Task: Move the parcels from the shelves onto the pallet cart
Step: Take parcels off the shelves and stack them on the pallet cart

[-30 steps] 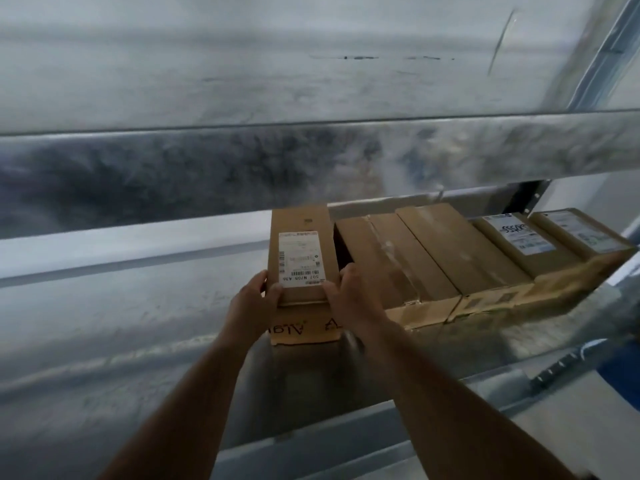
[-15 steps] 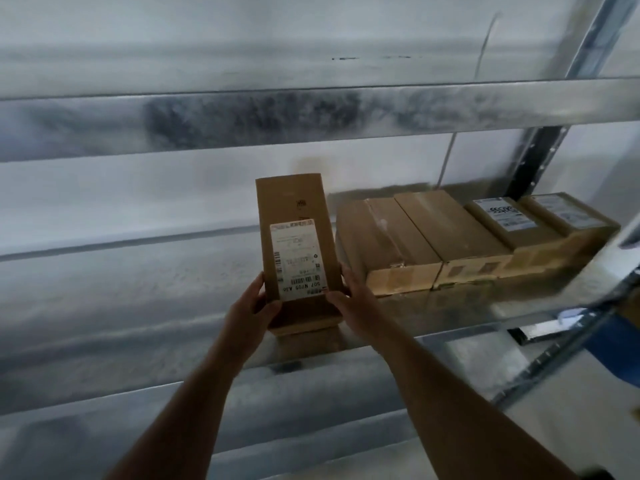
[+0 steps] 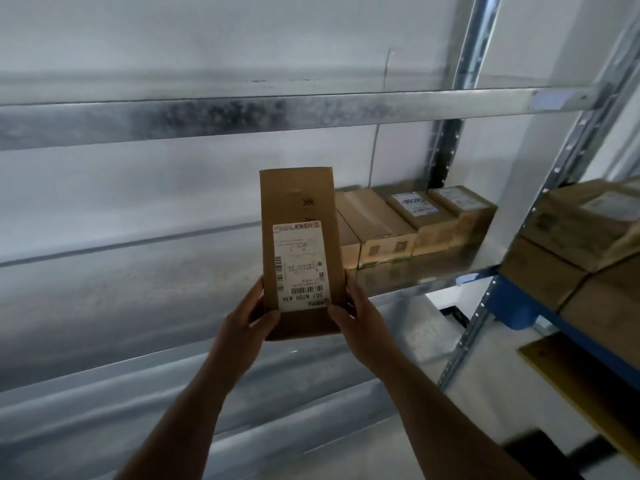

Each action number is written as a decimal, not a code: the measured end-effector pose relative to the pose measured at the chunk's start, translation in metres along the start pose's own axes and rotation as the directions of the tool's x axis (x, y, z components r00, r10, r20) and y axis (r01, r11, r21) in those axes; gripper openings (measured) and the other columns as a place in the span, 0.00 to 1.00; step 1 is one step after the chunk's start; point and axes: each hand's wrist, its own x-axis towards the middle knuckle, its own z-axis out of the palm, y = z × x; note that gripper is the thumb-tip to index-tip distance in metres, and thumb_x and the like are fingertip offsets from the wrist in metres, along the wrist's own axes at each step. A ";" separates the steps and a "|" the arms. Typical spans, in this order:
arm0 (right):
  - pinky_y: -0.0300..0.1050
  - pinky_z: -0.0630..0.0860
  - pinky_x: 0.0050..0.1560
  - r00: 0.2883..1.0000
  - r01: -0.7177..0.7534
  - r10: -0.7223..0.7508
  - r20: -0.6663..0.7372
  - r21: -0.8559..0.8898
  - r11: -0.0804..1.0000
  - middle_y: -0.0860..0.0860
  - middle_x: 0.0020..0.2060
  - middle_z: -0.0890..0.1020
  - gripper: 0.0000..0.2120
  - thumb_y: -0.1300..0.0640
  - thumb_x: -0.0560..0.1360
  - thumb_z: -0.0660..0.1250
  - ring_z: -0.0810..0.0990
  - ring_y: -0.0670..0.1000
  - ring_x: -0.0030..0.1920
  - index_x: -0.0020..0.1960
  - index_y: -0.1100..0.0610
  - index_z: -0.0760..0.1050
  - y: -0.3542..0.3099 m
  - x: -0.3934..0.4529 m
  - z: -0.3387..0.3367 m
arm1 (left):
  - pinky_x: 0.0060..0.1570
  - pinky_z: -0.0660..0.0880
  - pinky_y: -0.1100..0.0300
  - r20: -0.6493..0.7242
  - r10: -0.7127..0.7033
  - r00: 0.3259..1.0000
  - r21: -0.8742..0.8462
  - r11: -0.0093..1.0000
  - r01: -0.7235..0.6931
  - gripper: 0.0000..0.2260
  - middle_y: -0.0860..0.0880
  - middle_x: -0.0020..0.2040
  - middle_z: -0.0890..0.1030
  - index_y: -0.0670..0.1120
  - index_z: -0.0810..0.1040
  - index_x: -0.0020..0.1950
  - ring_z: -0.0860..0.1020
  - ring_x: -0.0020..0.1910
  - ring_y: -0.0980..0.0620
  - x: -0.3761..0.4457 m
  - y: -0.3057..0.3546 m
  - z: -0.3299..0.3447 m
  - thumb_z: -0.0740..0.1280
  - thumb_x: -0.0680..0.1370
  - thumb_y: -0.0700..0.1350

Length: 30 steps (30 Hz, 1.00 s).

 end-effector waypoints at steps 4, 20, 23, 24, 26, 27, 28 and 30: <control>0.38 0.75 0.58 0.994 -0.007 0.003 -0.110 -0.036 0.999 0.35 0.59 0.74 0.25 0.57 0.79 0.60 0.73 0.39 0.62 0.64 0.29 0.57 -0.002 -0.036 -0.038 | 0.50 0.73 0.69 0.048 0.009 0.999 0.024 1.000 -0.010 0.26 0.63 0.57 0.73 0.60 0.59 0.71 0.73 0.55 0.64 0.000 0.014 0.042 0.61 0.79 0.38; 0.34 0.71 0.56 0.815 -0.133 0.094 -0.572 -0.027 0.991 0.27 0.55 0.73 0.30 0.54 0.79 0.61 0.72 0.31 0.58 0.65 0.24 0.50 0.010 -0.172 -0.192 | 0.45 0.69 0.68 0.466 0.181 0.866 -0.019 0.981 -0.194 0.21 0.74 0.50 0.72 0.80 0.59 0.56 0.72 0.51 0.71 0.007 0.090 0.225 0.63 0.77 0.54; 0.32 0.70 0.53 0.756 -0.165 0.114 -0.645 -0.019 0.986 0.27 0.54 0.73 0.31 0.55 0.79 0.61 0.73 0.32 0.56 0.71 0.31 0.50 0.013 -0.181 -0.216 | 0.41 0.66 0.70 0.519 0.205 0.830 -0.026 0.974 -0.225 0.22 0.73 0.50 0.69 0.83 0.57 0.53 0.70 0.48 0.72 0.017 0.108 0.255 0.62 0.77 0.54; 0.33 0.70 0.54 0.729 -0.177 0.117 -0.674 -0.020 0.984 0.29 0.55 0.72 0.31 0.55 0.79 0.61 0.73 0.34 0.56 0.74 0.35 0.49 0.013 -0.183 -0.224 | 0.42 0.67 0.70 0.540 0.221 0.812 -0.039 0.970 -0.239 0.22 0.73 0.51 0.70 0.82 0.57 0.54 0.70 0.49 0.70 0.021 0.114 0.265 0.62 0.77 0.54; 0.32 0.69 0.52 0.669 -0.211 0.121 -0.734 -0.031 0.977 0.33 0.56 0.71 0.32 0.53 0.79 0.61 0.72 0.36 0.55 0.76 0.40 0.48 0.013 -0.184 -0.239 | 0.49 0.71 0.64 0.561 0.241 0.792 -0.060 0.966 -0.252 0.20 0.68 0.57 0.72 0.77 0.60 0.60 0.71 0.55 0.66 0.035 0.123 0.283 0.63 0.77 0.54; 0.30 0.69 0.49 0.640 -0.227 0.128 -0.758 -0.027 0.974 0.34 0.56 0.71 0.32 0.52 0.79 0.61 0.72 0.36 0.54 0.76 0.40 0.48 0.012 -0.184 -0.247 | 0.54 0.72 0.59 0.564 0.243 0.789 -0.055 0.965 -0.258 0.20 0.63 0.61 0.73 0.71 0.61 0.65 0.71 0.58 0.62 0.043 0.127 0.293 0.63 0.77 0.55; 0.29 0.69 0.46 0.615 -0.240 0.137 -0.776 -0.018 0.971 0.35 0.56 0.71 0.32 0.51 0.79 0.61 0.73 0.35 0.52 0.76 0.40 0.48 0.011 -0.183 -0.255 | 0.54 0.72 0.57 0.571 0.244 0.784 -0.045 0.963 -0.266 0.21 0.59 0.63 0.73 0.65 0.62 0.68 0.72 0.59 0.59 0.052 0.133 0.302 0.63 0.77 0.55; 0.28 0.71 0.41 0.572 -0.268 0.143 -0.807 -0.019 0.963 0.37 0.58 0.72 0.31 0.50 0.79 0.60 0.74 0.35 0.50 0.76 0.40 0.48 0.008 -0.179 -0.272 | 0.44 0.70 0.66 0.598 0.273 0.754 -0.046 0.950 -0.308 0.19 0.56 0.63 0.73 0.59 0.63 0.67 0.73 0.53 0.61 0.068 0.144 0.321 0.63 0.77 0.55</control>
